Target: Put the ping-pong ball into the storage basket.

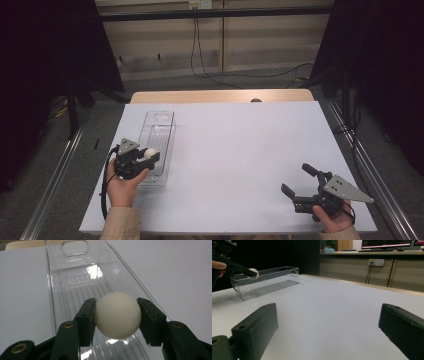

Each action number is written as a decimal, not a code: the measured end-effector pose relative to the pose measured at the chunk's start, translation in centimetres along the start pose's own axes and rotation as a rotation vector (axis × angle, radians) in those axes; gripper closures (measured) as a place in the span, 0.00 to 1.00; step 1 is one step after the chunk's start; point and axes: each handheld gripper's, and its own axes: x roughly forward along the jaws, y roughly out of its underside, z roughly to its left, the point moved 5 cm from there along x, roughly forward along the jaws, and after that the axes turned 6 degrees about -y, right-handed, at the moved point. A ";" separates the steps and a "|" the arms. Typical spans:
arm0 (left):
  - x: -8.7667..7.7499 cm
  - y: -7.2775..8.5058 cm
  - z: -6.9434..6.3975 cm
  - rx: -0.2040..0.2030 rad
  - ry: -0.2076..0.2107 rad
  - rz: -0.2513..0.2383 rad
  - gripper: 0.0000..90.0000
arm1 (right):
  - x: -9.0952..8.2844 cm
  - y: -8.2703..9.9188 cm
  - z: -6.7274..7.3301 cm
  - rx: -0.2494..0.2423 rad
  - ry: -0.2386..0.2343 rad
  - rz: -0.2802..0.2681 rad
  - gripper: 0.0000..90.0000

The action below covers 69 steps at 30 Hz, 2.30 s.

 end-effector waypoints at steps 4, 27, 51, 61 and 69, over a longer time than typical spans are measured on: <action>0.0 0.1 0.1 -0.004 -0.004 -0.001 0.57 | 0.0 0.0 0.0 0.002 0.001 0.000 0.02; -0.2 -0.1 0.1 -0.009 -0.009 -0.010 0.53 | 0.0 0.0 0.0 0.011 0.000 -0.001 0.02; -0.7 -0.3 0.2 -0.048 -0.001 -0.039 0.36 | 0.4 0.0 0.1 0.009 -0.012 -0.001 0.02; -0.8 -0.7 -0.4 -0.058 0.025 -0.078 0.23 | 0.5 0.0 0.1 0.006 -0.010 -0.001 0.02; -0.8 -0.8 -0.6 -0.056 0.047 -0.094 0.13 | 0.2 -0.1 0.1 0.012 -0.007 -0.005 0.02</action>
